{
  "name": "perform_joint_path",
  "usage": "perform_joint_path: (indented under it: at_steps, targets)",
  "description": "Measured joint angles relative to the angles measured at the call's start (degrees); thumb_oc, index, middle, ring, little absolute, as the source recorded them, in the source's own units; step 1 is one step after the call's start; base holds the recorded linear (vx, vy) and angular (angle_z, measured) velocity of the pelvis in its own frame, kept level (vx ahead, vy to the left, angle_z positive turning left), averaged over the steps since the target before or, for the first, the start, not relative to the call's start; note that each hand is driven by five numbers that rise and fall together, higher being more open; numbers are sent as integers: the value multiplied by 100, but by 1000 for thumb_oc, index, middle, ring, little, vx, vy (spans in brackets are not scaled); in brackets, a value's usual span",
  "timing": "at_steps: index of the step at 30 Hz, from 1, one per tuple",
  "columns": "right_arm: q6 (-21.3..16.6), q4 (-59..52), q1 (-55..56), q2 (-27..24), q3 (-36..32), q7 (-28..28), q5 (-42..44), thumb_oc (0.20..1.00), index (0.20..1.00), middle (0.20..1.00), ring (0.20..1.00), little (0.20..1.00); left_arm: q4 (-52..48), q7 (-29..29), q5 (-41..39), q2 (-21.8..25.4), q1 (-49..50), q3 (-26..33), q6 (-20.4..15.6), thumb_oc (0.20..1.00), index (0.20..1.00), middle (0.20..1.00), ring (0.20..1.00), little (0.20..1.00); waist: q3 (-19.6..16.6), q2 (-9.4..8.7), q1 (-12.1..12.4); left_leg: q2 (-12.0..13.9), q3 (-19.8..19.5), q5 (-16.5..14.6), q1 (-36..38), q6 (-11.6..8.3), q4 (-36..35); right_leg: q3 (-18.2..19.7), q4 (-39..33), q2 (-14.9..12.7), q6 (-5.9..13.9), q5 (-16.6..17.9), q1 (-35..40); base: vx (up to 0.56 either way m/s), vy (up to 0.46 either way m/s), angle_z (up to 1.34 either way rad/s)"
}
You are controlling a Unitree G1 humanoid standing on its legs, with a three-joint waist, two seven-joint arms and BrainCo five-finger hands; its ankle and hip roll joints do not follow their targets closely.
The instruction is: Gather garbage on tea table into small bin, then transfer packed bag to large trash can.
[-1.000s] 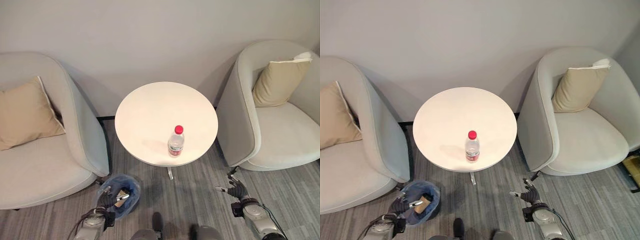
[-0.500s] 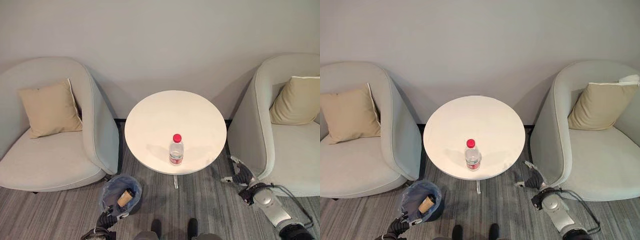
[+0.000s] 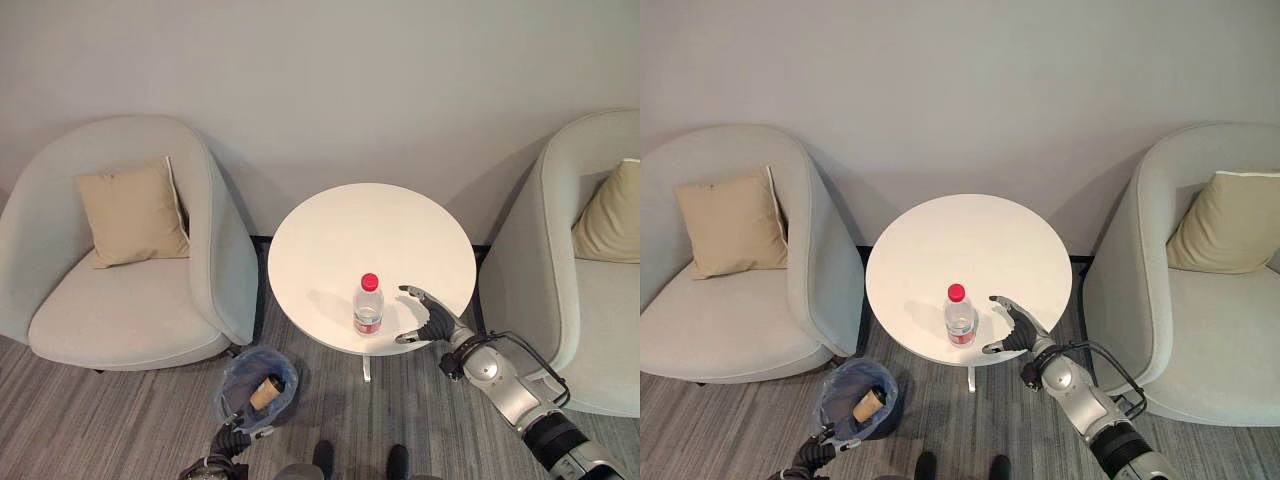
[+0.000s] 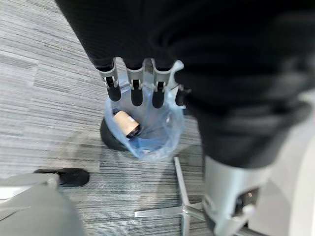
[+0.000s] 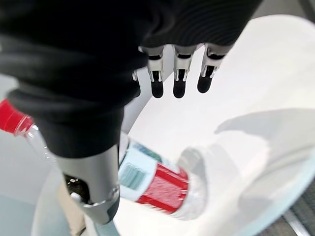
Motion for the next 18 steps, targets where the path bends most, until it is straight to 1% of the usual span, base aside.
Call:
perform_joint_path:
  at_steps: [2,4,7,8,13,14,15,16,17,18]
  targets:
    - [2,109,-2,53,0,-34,0,1000,1000,1000,1000,1000,3,1,-1,3,29,3,0,1000,1000,1000,1000,1000,1,-1,38,-33,-119,24,-46,9,0,-122,12,-32,23,-28,6,10,27,27]
    - [26,209,-20,78,-2,-116,0,1000,1000,1000,1000,1000,3,1,-1,4,71,4,-1,1000,1000,1000,1000,1000,2,0,132,-58,-163,54,-87,38,1,-162,12,-52,35,-36,-9,10,31,19]
    - [42,283,-92,96,-6,-208,0,1000,1000,1000,1000,1000,21,0,-2,7,172,6,0,1000,1000,1000,1000,1000,2,0,187,-93,-282,66,-139,45,0,-281,12,-83,72,-65,-7,-2,21,19]
    - [43,370,-182,131,-1,-231,0,1000,1000,1000,1000,1000,34,0,-1,9,186,6,-1,1000,1000,1000,1000,1000,2,0,243,-99,-296,69,-153,43,0,-295,10,-88,74,-67,-16,-2,19,13]
    - [63,736,-714,331,36,-374,7,1000,1000,1000,1000,1000,32,-3,-3,24,179,1,-3,1000,1000,1000,1000,1000,8,2,330,-114,-445,122,-311,28,0,-444,9,-101,80,-72,-108,-6,17,15]
    - [81,848,-899,404,65,-383,70,592,592,592,592,592,25,-3,-4,24,176,-5,-3,1000,1000,1000,1000,1000,14,0,402,-111,-456,124,-320,24,0,-455,3,-98,78,-76,-114,-13,19,10]
    - [86,857,-941,432,67,-391,120,291,291,291,291,291,13,-3,-8,24,173,-4,-2,1000,1000,1000,1000,1000,21,2,433,-113,-470,126,-332,21,0,-468,-1,-98,77,-79,-115,-9,16,7]
    - [119,900,-1043,481,69,-422,160,200,200,200,200,200,-62,-5,-13,32,196,-6,-2,1000,1000,1000,1000,1000,49,26,504,-115,-486,129,-339,16,1,-482,-1,-98,81,-82,-119,-7,11,5]
    - [120,902,-1051,483,70,-426,165,200,200,200,200,200,-67,-5,-13,32,196,-6,-2,1000,1000,1000,1000,1000,51,25,504,-115,-488,129,-340,15,1,-482,-2,-98,81,-82,-119,-5,3,20]
    - [151,1061,-1262,549,82,-527,301,200,200,200,200,200,-184,-7,-20,39,157,-18,-10,1000,1000,1000,1000,1000,95,34,502,-123,-578,147,-406,-10,0,-579,4,-104,81,-82,-151,-12,4,20]
